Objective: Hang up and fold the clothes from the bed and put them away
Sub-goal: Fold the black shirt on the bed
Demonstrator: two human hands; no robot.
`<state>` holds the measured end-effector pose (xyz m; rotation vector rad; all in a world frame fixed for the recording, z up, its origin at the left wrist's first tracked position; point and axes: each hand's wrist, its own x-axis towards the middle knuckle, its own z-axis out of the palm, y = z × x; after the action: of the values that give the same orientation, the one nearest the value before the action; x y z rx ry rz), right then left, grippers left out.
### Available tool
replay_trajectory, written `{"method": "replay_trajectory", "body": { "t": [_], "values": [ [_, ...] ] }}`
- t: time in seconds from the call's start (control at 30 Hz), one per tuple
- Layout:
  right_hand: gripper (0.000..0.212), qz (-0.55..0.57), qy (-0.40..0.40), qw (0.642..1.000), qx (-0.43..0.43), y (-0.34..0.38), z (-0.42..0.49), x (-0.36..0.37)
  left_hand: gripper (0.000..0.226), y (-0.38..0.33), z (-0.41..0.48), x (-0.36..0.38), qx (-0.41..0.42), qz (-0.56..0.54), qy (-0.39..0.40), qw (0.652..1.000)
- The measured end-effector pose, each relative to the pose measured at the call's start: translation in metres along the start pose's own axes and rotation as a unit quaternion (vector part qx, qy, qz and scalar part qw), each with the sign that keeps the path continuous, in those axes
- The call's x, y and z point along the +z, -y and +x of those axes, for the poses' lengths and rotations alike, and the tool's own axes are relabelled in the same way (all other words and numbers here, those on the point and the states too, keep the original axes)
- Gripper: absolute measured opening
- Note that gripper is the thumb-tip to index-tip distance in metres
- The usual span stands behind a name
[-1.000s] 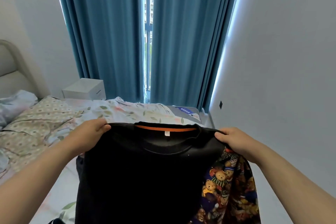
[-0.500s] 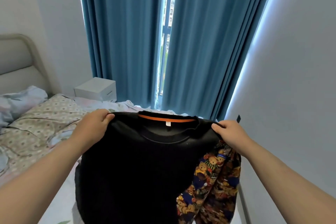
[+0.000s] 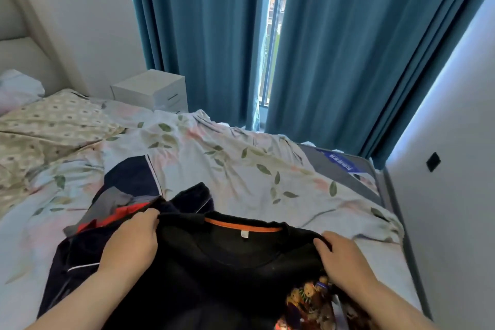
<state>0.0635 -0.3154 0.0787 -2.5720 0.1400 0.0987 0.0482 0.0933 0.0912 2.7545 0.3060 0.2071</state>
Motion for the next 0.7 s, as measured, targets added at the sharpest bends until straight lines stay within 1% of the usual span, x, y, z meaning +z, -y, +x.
{"method": "replay_trajectory", "body": {
  "t": [0.1,0.2,0.3,0.37,0.43,0.5,0.57,0.63,0.7],
  "values": [
    [0.033,0.011,0.029,1.0,0.006,-0.043,0.042,0.08,0.024,0.026,0.017,0.08,-0.004,0.056,0.026,0.998],
    [0.032,0.009,0.045,0.999,0.004,-0.079,0.071,0.149,0.028,0.052,0.032,0.141,-0.003,0.106,0.05,0.993],
    [0.034,0.012,0.025,1.0,0.001,-0.105,0.094,0.194,0.029,0.065,0.051,0.178,0.031,0.136,0.023,0.99],
    [0.036,0.018,0.018,1.0,-0.003,-0.114,0.109,0.212,0.024,0.068,0.065,0.186,0.065,0.144,-0.007,0.987],
    [0.038,0.016,0.007,1.0,-0.009,-0.115,0.128,0.222,0.021,0.071,0.084,0.188,0.087,0.15,-0.019,0.985],
    [0.038,0.007,-0.013,1.0,-0.027,-0.111,0.153,0.226,0.025,0.073,0.106,0.192,0.072,0.131,-0.017,0.989],
    [0.038,-0.008,-0.043,0.996,-0.071,-0.105,0.186,0.227,0.025,0.075,0.127,0.201,0.034,0.101,-0.021,0.994],
    [0.037,-0.055,-0.079,0.988,-0.118,-0.098,0.222,0.224,0.024,0.074,0.151,0.212,0.007,0.078,-0.038,0.996],
    [0.034,-0.115,-0.101,0.979,-0.136,-0.095,0.254,0.224,0.022,0.071,0.175,0.224,0.022,0.104,-0.053,0.993]
  ]
}}
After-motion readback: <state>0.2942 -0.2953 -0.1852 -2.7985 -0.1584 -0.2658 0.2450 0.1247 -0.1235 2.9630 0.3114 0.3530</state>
